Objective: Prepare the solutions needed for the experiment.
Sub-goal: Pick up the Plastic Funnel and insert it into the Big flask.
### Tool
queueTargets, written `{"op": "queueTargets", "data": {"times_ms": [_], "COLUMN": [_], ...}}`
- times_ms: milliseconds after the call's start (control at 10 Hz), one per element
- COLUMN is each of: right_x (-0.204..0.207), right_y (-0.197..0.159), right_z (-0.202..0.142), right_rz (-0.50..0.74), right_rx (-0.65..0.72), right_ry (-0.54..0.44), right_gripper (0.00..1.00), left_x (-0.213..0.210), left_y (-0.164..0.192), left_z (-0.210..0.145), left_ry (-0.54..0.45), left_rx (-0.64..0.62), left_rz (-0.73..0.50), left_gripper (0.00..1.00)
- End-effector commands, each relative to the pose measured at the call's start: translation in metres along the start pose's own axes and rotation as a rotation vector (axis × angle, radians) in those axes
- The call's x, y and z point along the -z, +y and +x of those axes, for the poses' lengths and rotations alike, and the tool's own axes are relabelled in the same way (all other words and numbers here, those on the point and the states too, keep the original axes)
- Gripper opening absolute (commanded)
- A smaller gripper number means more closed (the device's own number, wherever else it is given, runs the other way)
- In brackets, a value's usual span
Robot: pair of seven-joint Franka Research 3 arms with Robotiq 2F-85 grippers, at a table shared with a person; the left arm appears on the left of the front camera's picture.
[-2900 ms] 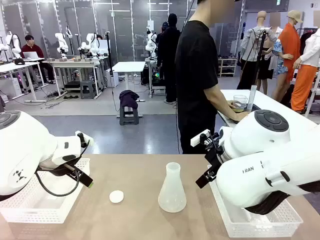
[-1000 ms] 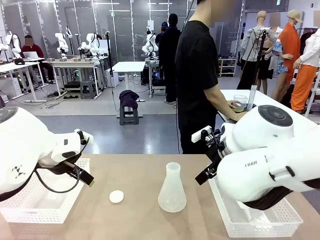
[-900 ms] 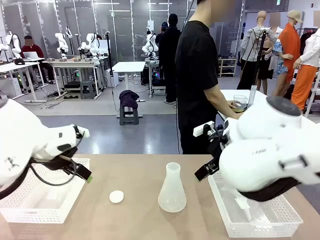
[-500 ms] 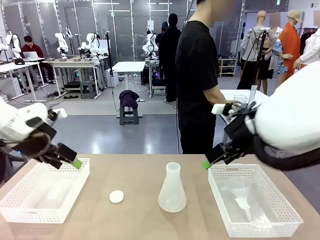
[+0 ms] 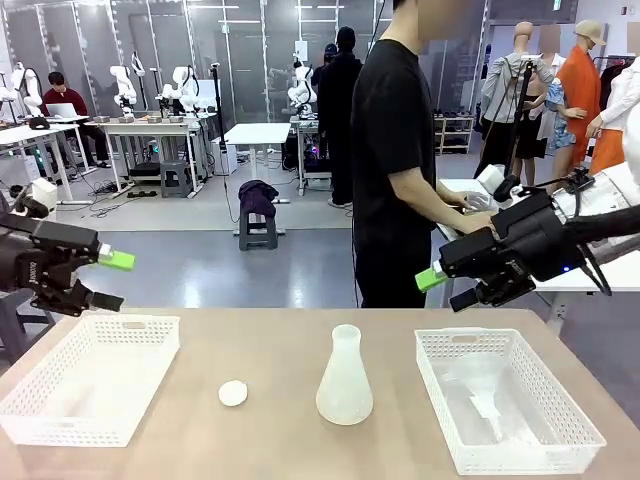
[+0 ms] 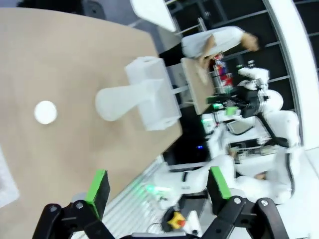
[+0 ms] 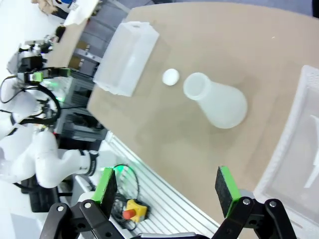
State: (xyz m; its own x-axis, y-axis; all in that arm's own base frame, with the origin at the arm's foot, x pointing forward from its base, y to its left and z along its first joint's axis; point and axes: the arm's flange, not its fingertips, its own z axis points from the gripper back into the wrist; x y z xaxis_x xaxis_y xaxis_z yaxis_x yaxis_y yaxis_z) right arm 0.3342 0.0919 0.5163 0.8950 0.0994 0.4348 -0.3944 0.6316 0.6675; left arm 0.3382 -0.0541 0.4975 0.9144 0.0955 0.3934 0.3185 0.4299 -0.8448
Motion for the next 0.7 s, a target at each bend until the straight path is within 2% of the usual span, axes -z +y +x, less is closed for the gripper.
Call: {"op": "queueTargets", "data": {"times_ms": [0, 200, 600], "right_x": [0.002, 0.004, 0.007], "right_y": [-0.011, -0.009, -0.014], "right_z": [0.003, 0.0, -0.008], "right_rz": [0.067, 0.086, 0.062], "right_rx": [0.019, 0.019, 0.039], "right_ry": [0.014, 0.016, -0.032], "right_gripper": [1.0, 1.0, 1.0], "left_x": [0.002, 0.006, 0.02], "left_y": [0.009, 0.007, 0.004], "left_z": [-0.004, -0.006, -0.008], "left_ry": [0.011, 0.026, 0.012], "left_rx": [-0.068, -0.103, -0.111], "left_rz": [-0.165, -0.243, -0.293], "left_gripper": [1.0, 1.0, 1.0]}}
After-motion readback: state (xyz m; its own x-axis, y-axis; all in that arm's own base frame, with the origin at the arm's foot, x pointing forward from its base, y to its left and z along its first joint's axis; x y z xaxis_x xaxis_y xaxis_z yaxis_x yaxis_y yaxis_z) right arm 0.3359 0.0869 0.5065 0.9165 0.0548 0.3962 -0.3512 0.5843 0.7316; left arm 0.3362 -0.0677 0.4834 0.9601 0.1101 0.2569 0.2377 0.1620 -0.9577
